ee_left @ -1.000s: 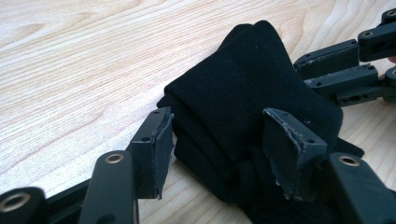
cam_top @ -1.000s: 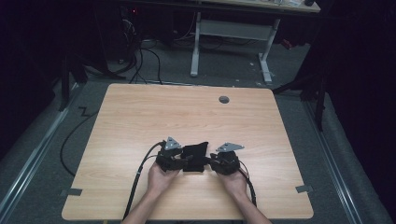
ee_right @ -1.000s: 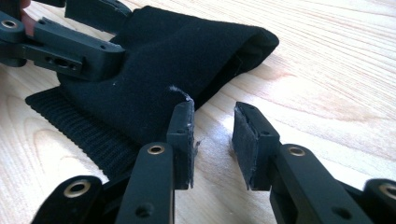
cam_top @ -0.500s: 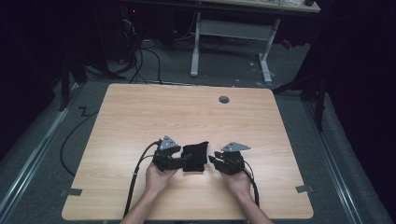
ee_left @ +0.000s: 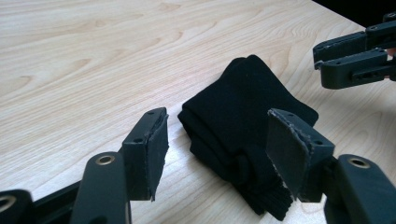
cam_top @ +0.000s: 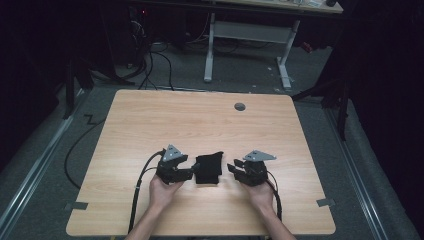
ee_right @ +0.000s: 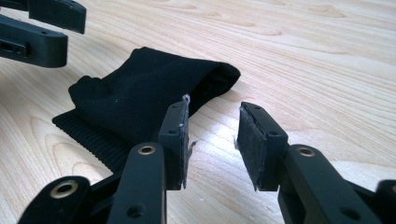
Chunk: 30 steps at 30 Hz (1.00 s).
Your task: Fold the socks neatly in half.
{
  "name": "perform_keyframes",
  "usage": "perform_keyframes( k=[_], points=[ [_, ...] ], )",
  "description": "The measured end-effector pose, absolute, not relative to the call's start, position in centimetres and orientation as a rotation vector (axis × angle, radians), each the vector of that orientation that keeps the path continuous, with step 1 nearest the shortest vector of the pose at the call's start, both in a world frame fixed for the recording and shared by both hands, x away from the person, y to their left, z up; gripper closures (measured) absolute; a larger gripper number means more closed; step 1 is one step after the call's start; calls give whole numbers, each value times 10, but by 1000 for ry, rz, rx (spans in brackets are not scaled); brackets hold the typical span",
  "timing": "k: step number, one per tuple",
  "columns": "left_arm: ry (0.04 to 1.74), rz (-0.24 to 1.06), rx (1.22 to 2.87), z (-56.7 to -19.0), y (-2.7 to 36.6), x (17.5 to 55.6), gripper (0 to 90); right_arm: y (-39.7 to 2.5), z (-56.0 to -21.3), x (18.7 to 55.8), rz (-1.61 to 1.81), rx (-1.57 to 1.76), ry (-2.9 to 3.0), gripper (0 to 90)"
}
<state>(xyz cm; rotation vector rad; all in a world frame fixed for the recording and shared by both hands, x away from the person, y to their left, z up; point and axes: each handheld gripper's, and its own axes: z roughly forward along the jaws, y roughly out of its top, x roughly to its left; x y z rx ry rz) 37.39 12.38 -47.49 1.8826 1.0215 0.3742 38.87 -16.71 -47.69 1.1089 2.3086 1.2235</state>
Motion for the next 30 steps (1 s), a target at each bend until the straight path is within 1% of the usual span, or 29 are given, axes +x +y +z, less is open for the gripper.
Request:
perform_keyframes(
  k=[16,30],
  points=[
    [1052,408,1843,-467,143,366,395,-185,-468,383,1257,1117,2263,628],
    [1087,426,1809,-468,160,360,397,-196,-464,379,1273,1119,2234,628]
  ],
)
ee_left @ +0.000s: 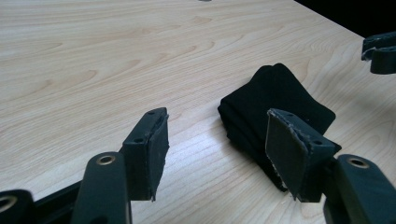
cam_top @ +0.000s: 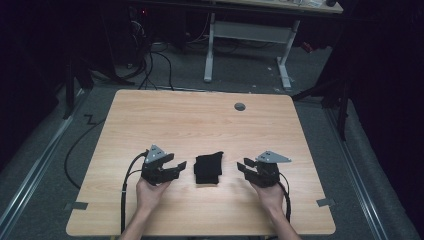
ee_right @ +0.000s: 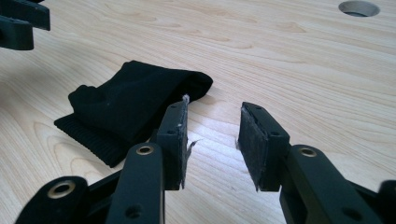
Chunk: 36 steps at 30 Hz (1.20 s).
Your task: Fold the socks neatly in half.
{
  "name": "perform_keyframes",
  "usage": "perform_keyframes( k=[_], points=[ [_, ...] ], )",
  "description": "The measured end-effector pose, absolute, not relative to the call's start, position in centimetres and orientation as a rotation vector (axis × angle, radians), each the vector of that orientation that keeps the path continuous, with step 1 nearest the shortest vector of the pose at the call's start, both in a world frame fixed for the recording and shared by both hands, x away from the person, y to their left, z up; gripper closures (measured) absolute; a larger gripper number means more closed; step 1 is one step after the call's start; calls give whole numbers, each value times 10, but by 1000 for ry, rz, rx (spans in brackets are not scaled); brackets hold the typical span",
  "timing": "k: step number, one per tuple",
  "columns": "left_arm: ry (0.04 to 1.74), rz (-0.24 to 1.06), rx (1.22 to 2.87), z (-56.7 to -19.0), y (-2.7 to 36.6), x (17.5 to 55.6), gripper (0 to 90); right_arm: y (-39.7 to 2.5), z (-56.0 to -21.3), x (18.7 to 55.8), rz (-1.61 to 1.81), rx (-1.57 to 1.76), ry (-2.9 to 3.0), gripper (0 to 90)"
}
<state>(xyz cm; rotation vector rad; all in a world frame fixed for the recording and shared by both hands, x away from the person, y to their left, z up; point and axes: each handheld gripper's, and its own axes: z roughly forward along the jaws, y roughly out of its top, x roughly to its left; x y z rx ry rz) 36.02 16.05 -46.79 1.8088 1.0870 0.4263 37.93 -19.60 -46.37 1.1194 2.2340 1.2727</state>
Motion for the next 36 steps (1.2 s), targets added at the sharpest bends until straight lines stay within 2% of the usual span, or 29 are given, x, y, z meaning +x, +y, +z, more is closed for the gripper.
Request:
perform_keyframes(
  k=[36],
  points=[
    [1176,499,1767,-481,200,345,392,-231,-465,370,1258,1194,2169,621]
  ],
)
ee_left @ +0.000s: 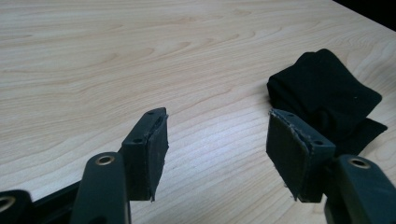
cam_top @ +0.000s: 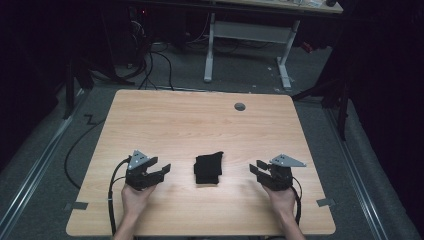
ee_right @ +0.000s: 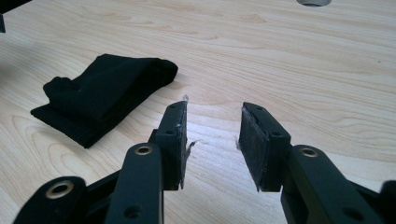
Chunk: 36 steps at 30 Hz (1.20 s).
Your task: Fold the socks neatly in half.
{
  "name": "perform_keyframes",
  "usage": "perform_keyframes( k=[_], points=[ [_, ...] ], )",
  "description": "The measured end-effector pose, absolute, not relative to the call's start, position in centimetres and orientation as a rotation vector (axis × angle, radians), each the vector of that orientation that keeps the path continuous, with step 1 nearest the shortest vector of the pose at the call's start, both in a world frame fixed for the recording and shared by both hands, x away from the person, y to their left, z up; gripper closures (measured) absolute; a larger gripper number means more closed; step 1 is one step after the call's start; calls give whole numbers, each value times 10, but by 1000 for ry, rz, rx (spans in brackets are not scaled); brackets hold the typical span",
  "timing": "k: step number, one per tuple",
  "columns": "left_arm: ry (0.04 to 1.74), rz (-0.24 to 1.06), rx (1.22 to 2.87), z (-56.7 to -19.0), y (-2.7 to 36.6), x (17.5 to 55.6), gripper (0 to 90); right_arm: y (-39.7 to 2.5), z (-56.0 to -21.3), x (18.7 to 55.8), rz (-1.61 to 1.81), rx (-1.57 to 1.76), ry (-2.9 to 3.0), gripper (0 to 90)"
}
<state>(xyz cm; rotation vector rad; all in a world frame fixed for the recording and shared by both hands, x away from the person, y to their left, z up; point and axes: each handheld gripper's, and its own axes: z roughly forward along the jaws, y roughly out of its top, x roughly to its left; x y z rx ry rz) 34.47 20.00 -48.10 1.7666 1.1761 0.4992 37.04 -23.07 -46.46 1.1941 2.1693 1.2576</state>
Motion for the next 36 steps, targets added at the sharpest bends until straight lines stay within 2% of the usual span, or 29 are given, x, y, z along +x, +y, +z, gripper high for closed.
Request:
perform_keyframes(
  k=[23,36],
  points=[
    [1270,516,1775,-497,218,346,389,-254,-478,366,1208,1269,2140,620],
    [1325,531,1774,-504,229,350,388,-264,-486,370,1142,1312,2099,576]
  ],
)
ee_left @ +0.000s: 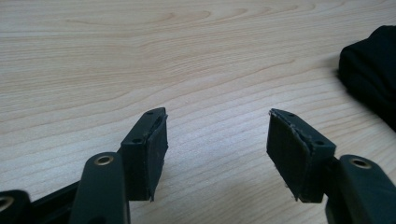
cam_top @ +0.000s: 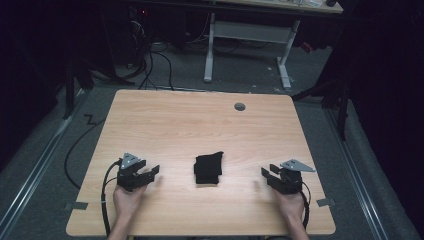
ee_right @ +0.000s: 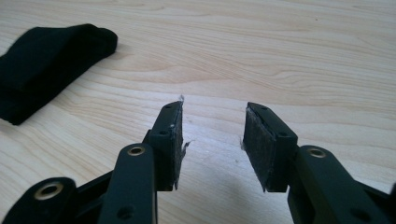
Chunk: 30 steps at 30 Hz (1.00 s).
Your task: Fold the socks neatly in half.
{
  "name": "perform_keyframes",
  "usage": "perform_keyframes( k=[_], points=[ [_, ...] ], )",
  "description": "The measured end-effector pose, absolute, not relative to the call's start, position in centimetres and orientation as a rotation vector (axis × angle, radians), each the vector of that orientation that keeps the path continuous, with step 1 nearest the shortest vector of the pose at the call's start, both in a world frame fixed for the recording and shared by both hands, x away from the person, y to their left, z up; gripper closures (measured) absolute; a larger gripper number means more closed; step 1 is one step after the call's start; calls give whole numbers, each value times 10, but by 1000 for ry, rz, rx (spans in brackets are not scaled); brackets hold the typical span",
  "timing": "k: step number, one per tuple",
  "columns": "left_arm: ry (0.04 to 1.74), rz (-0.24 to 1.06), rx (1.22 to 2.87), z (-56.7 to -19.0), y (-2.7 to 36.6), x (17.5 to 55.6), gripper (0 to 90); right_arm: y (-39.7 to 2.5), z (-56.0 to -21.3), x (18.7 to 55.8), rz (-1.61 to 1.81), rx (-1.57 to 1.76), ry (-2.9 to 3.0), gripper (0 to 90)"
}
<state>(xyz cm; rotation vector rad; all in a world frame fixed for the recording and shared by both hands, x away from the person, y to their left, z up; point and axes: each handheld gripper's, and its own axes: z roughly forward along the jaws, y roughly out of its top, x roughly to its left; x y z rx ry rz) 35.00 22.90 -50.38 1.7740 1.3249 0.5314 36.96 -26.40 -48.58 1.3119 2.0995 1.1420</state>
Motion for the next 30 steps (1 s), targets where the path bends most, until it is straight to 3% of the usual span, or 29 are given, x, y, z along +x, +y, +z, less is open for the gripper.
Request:
perform_keyframes(
  k=[30],
  points=[
    [1389,588,1863,-509,228,358,365,-271,-507,381,980,1379,2121,495]
  ],
)
